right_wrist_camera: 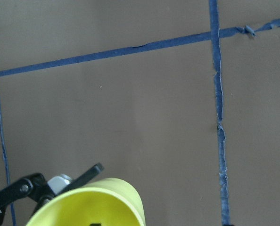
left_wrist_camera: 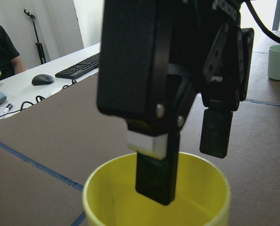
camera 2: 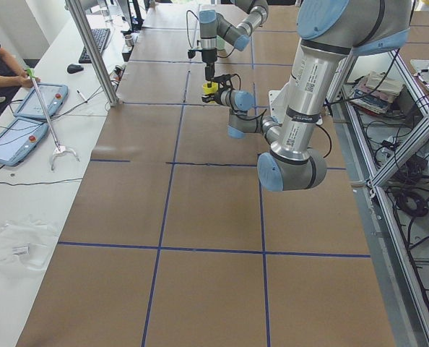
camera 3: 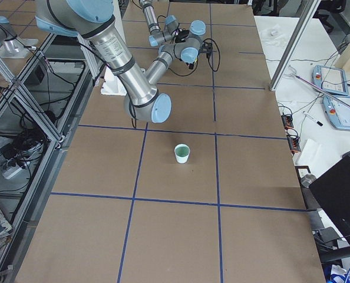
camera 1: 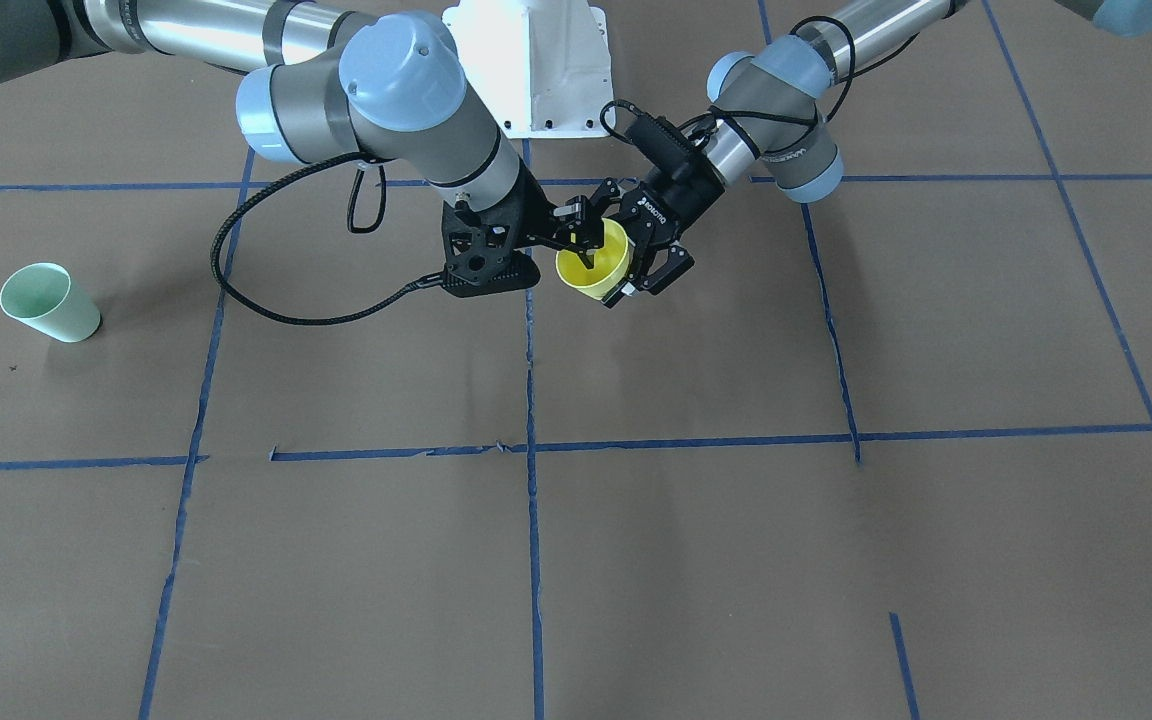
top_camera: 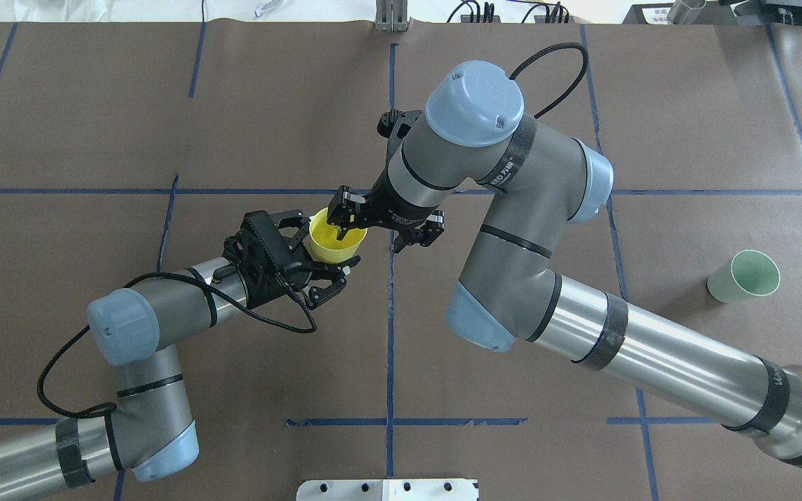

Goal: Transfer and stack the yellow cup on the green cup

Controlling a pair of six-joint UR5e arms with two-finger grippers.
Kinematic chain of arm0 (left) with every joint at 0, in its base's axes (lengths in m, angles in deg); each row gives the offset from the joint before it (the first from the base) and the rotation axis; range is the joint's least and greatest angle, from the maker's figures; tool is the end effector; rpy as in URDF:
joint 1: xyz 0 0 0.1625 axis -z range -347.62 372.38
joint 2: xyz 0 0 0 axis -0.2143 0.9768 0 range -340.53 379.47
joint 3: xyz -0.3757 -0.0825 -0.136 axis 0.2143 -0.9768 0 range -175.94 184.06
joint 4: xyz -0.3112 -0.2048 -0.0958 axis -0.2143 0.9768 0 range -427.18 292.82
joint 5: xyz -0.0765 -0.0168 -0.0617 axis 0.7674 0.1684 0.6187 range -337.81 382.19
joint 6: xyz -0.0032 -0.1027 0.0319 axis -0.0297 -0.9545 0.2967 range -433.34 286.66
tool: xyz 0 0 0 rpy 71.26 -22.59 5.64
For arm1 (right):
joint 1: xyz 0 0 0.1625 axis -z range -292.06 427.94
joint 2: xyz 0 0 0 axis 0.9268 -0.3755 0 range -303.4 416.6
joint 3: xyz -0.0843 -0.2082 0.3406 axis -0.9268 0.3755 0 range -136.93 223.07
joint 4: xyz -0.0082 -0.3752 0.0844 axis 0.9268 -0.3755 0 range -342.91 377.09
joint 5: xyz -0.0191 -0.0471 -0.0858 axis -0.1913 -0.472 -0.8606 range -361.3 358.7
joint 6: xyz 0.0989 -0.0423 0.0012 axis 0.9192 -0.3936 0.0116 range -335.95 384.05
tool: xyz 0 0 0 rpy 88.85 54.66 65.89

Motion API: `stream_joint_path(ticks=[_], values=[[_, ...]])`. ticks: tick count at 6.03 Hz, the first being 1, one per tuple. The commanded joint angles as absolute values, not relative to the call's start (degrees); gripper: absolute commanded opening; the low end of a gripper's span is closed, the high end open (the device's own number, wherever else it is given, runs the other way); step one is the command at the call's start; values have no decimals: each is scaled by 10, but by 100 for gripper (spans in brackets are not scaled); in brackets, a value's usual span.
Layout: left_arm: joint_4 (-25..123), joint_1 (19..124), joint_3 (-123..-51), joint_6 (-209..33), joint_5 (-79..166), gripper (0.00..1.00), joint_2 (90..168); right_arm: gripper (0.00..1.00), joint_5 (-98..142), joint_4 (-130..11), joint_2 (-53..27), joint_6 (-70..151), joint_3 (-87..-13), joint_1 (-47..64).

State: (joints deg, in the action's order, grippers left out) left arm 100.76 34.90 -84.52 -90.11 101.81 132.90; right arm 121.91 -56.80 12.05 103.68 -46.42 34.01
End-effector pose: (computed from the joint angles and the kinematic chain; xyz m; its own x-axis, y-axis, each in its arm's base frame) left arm 0.4806 -0.3648 0.2850 0.4716 0.8240 -0.3141 0.3090 0.1792 0.9340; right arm -0.5170 -0.4376 0.1501 0.4076 0.0925 0.9085 0.0043 0.9946 -0.1032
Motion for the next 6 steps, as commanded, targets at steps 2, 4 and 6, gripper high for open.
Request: stream_joint_path(ticks=[2, 4, 6], values=[[1007, 346, -846, -902, 1008, 48, 1329, 20, 1223, -567, 120, 1032, -464, 345], [1006, 345, -846, -901, 1000, 78, 1329, 0, 1222, -545, 116, 1039, -466, 346], [1009, 344, -847, -904, 989, 89, 1329, 0, 1222, -541, 117, 1051, -468, 346]])
